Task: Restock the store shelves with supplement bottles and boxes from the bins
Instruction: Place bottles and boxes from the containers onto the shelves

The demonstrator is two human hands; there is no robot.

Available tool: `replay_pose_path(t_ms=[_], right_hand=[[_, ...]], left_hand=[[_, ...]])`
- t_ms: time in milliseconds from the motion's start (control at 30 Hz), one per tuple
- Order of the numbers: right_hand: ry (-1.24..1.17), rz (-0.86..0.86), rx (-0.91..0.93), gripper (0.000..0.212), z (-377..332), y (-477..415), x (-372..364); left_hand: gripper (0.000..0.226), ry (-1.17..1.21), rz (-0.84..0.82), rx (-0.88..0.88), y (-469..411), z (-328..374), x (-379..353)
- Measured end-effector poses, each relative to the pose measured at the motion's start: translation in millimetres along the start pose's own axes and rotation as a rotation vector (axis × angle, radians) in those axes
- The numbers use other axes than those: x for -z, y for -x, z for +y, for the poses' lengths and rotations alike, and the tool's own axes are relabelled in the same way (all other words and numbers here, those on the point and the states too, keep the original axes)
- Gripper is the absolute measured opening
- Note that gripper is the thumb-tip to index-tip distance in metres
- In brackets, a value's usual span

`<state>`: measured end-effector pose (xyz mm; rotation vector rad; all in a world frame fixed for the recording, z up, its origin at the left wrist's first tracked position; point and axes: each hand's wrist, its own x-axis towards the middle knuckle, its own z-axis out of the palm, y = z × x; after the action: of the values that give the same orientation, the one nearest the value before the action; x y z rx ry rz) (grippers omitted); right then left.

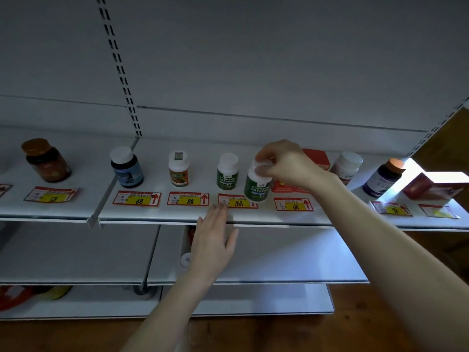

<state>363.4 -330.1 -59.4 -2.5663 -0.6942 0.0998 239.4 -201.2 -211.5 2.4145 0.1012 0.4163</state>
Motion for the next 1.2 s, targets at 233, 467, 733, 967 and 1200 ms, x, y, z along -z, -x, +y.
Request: replay_pose_path(t_ms=[233, 467, 733, 967, 1200], right_hand=[[0.070, -0.017, -0.025, 0.034, 12.5, -32.1, -21.5], [0.050, -0.052, -0.005, 0.032, 16.7, -44.0, -38.7], [-0.001, -0.044, -0.005, 0.029, 19.8, -43.3, -40.4], [0.030, -0.059, -0.003, 0.031, 15.9, -37.8, -40.4], [0.021, 0.237, 0.068, 0.033, -0.1, -6.0, -44.3]], left_hand=[[0.059, -0.433, -0.159, -0.081, 6.2, -22.6, -13.3], [0.059, -0.493, -0.117, -0.115, 7.7, -25.2, -15.6], [0.067, -0.528, -0.155, -0.093, 8.3, -27.5, -16.8], [0.063, -0.555, -0.136, -0.114, 8.7, -24.7, -16.1], [0.066, -0.485, -0.059, -0.240, 20.8, -10.6, 8.1]])
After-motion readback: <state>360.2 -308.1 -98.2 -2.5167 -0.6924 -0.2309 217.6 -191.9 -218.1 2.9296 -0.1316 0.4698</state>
